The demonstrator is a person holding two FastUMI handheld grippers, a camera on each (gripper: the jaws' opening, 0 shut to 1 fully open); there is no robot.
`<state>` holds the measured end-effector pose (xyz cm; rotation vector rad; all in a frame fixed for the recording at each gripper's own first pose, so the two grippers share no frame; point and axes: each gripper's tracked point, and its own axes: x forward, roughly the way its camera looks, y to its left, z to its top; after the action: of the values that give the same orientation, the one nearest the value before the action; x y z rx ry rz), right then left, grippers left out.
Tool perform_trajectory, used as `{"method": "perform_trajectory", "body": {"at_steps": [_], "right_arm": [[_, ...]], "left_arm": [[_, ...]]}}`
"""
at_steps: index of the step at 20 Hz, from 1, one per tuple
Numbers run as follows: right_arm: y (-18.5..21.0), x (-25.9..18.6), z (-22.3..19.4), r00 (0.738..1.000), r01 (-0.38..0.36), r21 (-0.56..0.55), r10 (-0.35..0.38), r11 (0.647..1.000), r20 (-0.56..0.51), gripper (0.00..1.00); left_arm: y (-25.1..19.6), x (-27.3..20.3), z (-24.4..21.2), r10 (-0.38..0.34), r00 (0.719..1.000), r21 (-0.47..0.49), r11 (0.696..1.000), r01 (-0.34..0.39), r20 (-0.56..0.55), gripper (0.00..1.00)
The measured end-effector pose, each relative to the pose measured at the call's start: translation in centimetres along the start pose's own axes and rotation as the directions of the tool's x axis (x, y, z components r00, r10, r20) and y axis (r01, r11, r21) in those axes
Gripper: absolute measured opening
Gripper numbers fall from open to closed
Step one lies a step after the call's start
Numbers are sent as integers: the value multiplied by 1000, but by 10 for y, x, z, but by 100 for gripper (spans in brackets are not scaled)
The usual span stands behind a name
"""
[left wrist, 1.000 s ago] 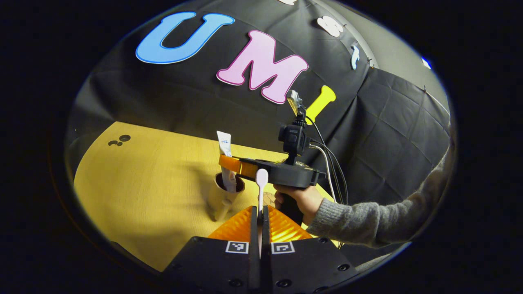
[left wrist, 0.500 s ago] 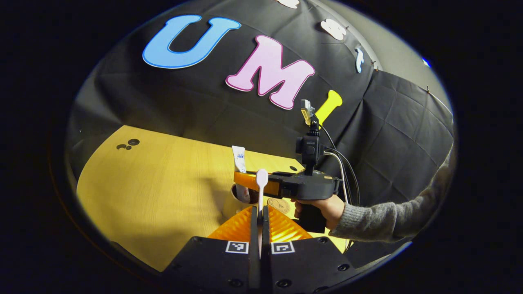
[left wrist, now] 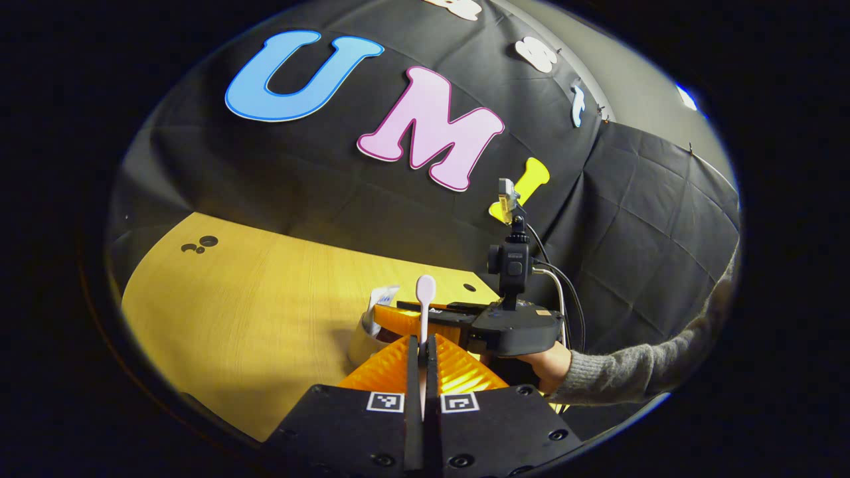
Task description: Put the toothbrush and toothpaste on the desktop into the cup, then pick up the cup and place it on the coaster on the desktop.
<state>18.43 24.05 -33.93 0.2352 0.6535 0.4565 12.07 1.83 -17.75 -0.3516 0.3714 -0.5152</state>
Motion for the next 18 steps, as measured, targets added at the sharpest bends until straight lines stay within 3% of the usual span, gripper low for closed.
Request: {"method": "perform_trajectory", "body": {"at_steps": [4, 11, 12, 13, 16, 17, 18], "right_arm": [[-14, -27, -1, 1000, 28, 47, -28, 999, 8, 57], [-50, -99, -42, 994, 102, 136, -97, 985, -44, 57], [-53, -108, -48, 993, 109, 150, -102, 983, -52, 47], [-55, -116, -55, 992, 116, 164, -107, 980, -61, 57], [-60, -136, -74, 989, 135, 204, -120, 970, -84, 57], [-61, -140, -80, 988, 142, 216, -125, 966, -91, 48], [-63, -143, -83, 987, 150, 226, -131, 962, -95, 57]], "left_arm": [[-6, 21, 16, -20, 999, -1, 1000, 20, 46, 6], [-7, 75, 57, -52, 985, 73, 997, 41, 163, 6], [-7, 83, 62, -57, 982, 88, 995, 41, 181, 6], [-6, 91, 67, -60, 979, 103, 994, 41, 195, 6], [-2, 114, 75, -57, 976, 144, 989, 27, 209, 6], [-1, 119, 76, -59, 976, 152, 988, 27, 212, 6], [-1, 124, 78, -61, 975, 160, 987, 27, 215, 6]]}}
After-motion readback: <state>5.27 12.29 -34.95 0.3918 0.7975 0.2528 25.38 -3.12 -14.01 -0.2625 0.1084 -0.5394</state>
